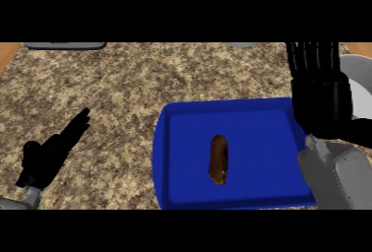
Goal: Pick the sweet potato from the tray and place it in the pot
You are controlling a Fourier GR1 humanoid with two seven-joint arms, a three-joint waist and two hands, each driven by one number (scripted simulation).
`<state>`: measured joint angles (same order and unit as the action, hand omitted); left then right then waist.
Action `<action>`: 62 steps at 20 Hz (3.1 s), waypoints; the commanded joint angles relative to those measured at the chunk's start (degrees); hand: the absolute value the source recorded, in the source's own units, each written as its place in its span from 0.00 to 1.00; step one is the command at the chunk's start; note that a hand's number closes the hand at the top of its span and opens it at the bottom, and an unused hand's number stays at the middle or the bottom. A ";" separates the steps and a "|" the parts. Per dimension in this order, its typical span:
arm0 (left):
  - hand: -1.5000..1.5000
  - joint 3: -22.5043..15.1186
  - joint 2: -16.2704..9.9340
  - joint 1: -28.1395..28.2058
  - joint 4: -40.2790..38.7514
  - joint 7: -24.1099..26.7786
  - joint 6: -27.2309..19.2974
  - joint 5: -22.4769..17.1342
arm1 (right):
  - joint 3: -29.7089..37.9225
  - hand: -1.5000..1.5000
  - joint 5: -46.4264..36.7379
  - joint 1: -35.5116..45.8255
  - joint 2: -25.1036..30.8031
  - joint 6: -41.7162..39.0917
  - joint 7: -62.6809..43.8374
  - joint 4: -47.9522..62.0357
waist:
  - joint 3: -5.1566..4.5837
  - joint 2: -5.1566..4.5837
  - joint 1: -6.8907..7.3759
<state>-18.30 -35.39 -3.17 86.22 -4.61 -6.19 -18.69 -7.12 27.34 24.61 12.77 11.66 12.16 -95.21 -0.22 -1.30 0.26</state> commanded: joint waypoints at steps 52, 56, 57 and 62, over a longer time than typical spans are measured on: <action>0.50 1.40 20.74 2.38 4.05 14.94 -15.53 5.24 | -44.73 0.00 -110.72 -14.43 -12.64 -26.38 -86.20 2.61 | 0.21 1.22 0.43; 0.50 3.49 19.70 1.88 6.10 12.98 -15.20 5.46 | -46.06 0.00 -111.90 -16.50 -12.67 -22.44 -84.58 5.66 | 0.23 1.32 0.19; 0.50 4.63 19.71 -0.78 2.99 13.08 -14.00 4.97 | -43.72 0.00 -112.79 -16.37 -12.68 -24.22 -83.18 4.34 | 0.21 1.28 -0.17; 0.50 3.28 23.07 -0.63 0.45 14.60 -14.66 6.37 | -40.98 0.00 -109.72 -11.81 -12.73 -25.10 -82.52 7.53 | 0.21 1.19 -0.04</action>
<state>-15.02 -14.35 -2.15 89.46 9.48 -20.65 -13.04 -48.96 -83.21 9.10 0.81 -13.31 -62.57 -92.73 -0.35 0.55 0.15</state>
